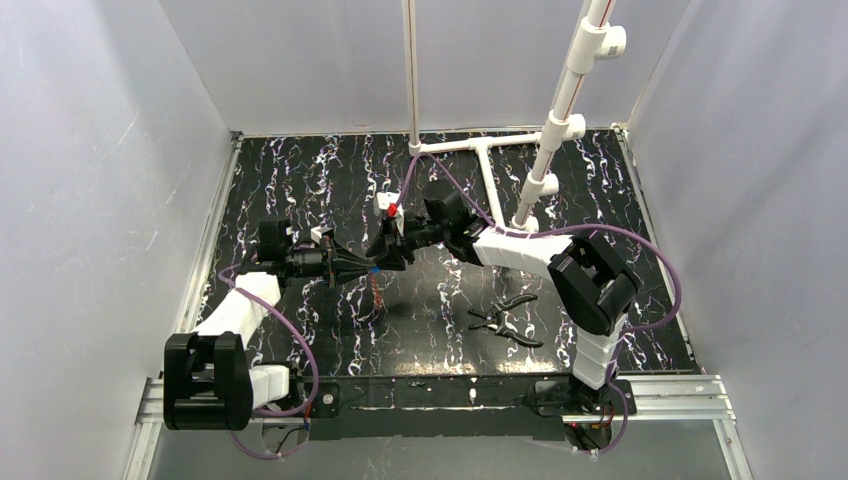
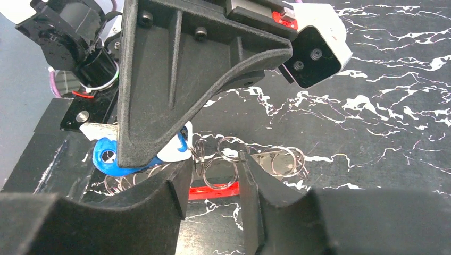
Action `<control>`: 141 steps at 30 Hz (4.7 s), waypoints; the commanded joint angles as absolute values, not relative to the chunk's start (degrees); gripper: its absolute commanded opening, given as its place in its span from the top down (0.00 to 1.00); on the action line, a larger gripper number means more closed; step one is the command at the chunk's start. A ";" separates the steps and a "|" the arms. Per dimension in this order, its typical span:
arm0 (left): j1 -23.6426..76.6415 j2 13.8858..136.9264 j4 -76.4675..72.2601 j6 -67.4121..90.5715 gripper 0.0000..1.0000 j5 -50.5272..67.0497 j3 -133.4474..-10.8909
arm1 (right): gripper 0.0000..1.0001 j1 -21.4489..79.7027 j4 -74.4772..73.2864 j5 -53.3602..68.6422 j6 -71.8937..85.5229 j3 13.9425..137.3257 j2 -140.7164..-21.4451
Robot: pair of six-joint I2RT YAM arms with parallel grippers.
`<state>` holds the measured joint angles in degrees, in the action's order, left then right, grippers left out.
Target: Remove the keys from the keyring
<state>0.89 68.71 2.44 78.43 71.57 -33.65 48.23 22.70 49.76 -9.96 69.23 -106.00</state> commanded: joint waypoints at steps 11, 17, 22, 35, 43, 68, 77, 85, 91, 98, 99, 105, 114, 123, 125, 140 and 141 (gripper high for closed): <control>1.05 68.21 3.50 77.67 1.00 74.00 -36.20 | 0.61 48.08 25.56 50.61 -10.50 68.13 -104.19; 0.96 68.04 3.24 77.79 1.00 74.00 -36.30 | 0.65 48.08 25.06 50.45 -10.83 68.38 -104.24; 0.97 67.75 3.30 77.72 1.00 74.21 -35.95 | 0.99 48.08 24.79 50.00 -10.73 68.21 -104.22; 0.34 66.71 34.03 49.74 1.00 66.82 -47.37 | 0.99 47.71 21.75 35.65 1.72 69.46 -104.23; 0.27 66.10 46.49 36.84 1.00 54.11 -51.24 | 0.99 47.55 21.85 27.71 7.75 69.01 -102.72; 0.26 68.98 48.77 31.14 1.00 46.95 -52.46 | 0.99 44.82 56.13 40.69 22.80 56.12 -101.69; 0.29 71.47 50.11 25.41 1.00 49.07 -55.66 | 0.99 45.29 61.32 41.22 21.17 53.46 -102.38; 0.90 74.05 55.65 14.04 1.00 49.49 -60.29 | 0.90 45.44 40.86 40.78 7.49 56.02 -99.76; 1.52 77.95 64.97 2.42 1.00 47.51 -66.29 | 0.61 45.44 29.37 40.76 1.86 59.85 -98.63; 2.87 79.76 70.39 -8.54 1.00 45.62 -71.10 | 0.34 45.22 11.85 35.78 -7.51 68.17 -97.94; 3.01 80.11 71.17 -10.17 1.00 45.43 -71.83 | 0.28 45.07 9.48 34.84 -9.00 69.45 -97.77; 3.42 82.42 75.38 -19.64 1.00 44.52 -76.35 | 0.02 42.79 -4.41 30.39 -15.80 77.82 -96.80; 5.51 85.90 78.87 -27.66 1.00 44.93 -84.21 | 0.02 40.75 -15.84 15.06 -17.69 81.47 -90.14; 9.26 86.26 78.79 -23.93 1.00 46.89 -87.46 | 0.03 40.14 -20.97 27.35 -25.11 84.60 -82.88; 9.38 86.35 78.47 -22.05 1.00 48.73 -87.88 | 0.06 40.39 -11.82 30.29 -21.77 79.33 -79.48; 10.72 85.92 77.37 -15.27 1.00 60.98 -89.42 | 0.30 46.40 12.36 29.70 -7.04 69.15 -81.91; 10.72 85.88 77.34 -15.27 1.00 62.07 -88.97 | 0.32 46.68 14.66 29.83 -6.63 67.60 -81.73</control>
